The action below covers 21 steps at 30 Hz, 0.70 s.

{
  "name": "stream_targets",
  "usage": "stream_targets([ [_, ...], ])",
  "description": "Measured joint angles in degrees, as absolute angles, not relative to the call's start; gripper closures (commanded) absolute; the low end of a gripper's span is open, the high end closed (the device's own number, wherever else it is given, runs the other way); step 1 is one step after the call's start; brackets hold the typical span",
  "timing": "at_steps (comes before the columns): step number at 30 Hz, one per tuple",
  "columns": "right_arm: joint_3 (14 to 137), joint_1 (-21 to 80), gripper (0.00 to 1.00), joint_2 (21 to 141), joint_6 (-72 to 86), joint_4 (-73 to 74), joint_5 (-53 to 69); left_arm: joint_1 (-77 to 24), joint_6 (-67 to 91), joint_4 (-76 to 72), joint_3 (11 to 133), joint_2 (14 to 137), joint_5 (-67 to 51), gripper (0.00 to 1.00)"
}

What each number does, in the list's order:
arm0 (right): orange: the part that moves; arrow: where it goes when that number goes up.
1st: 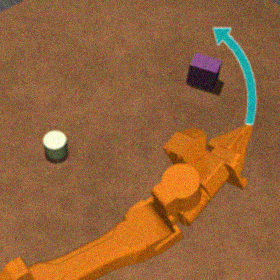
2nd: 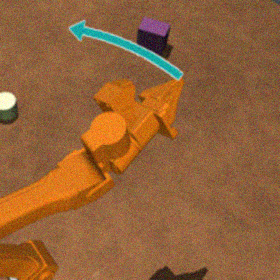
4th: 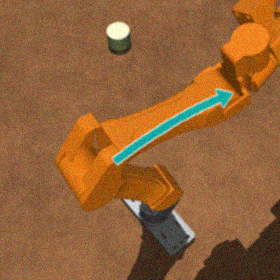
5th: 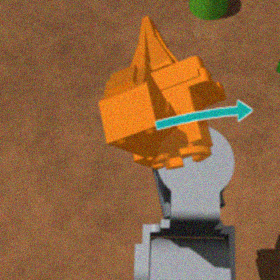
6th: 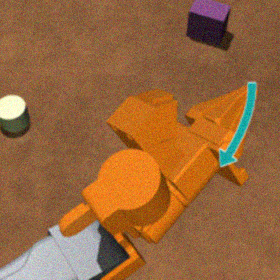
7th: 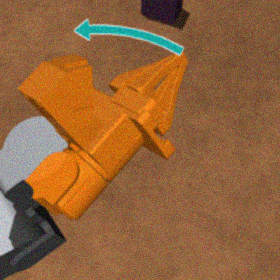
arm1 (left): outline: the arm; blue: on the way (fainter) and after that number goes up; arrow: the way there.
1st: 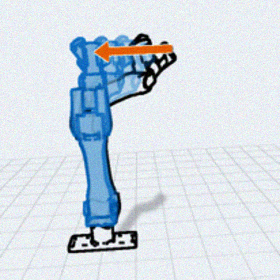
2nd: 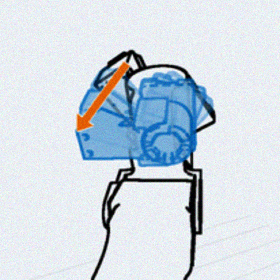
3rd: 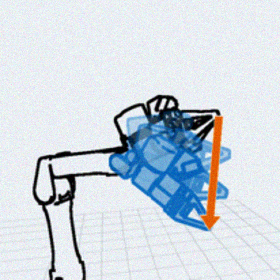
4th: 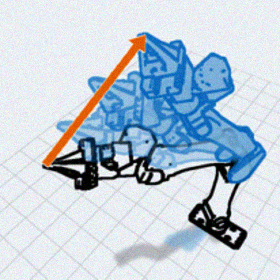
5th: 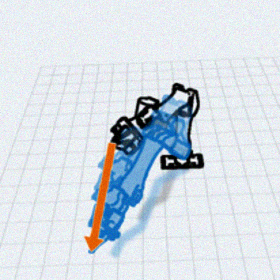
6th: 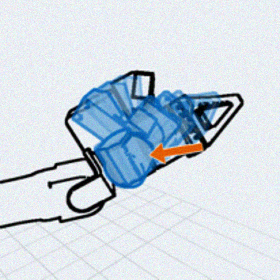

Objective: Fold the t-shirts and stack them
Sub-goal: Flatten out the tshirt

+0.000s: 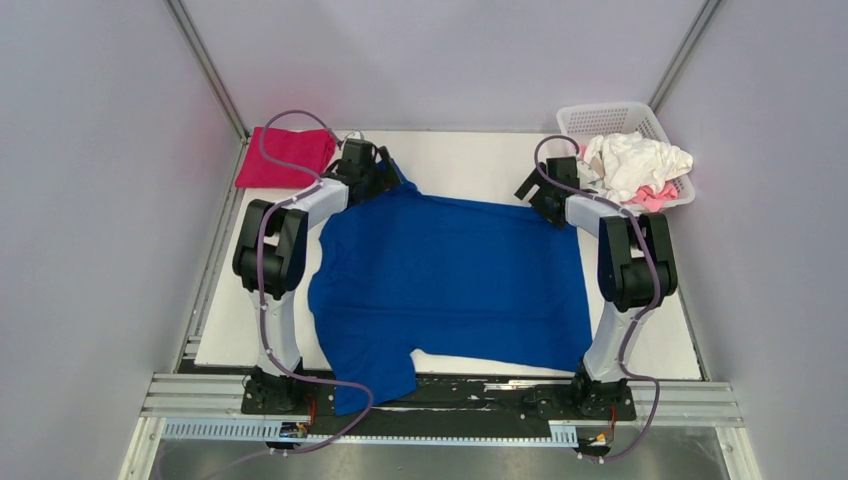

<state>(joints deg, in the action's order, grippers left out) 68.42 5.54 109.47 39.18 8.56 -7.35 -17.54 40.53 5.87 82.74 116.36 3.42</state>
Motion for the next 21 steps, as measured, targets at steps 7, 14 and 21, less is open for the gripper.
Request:
stream_targets([
  [7,69.08,5.54,0.0,109.69,39.48,8.51,-7.46,-17.32,40.62,4.58,77.25,116.36,3.68,0.0],
  [14,64.05,5.54,0.0,102.56,39.31,8.71,-7.33,-17.32,40.58,2.02,75.75,115.96,4.21,0.0],
  [21,61.34,5.54,0.0,101.01,40.23,8.67,-5.98,-17.26,40.53,1.78,75.66,115.92,3.99,0.0],
])
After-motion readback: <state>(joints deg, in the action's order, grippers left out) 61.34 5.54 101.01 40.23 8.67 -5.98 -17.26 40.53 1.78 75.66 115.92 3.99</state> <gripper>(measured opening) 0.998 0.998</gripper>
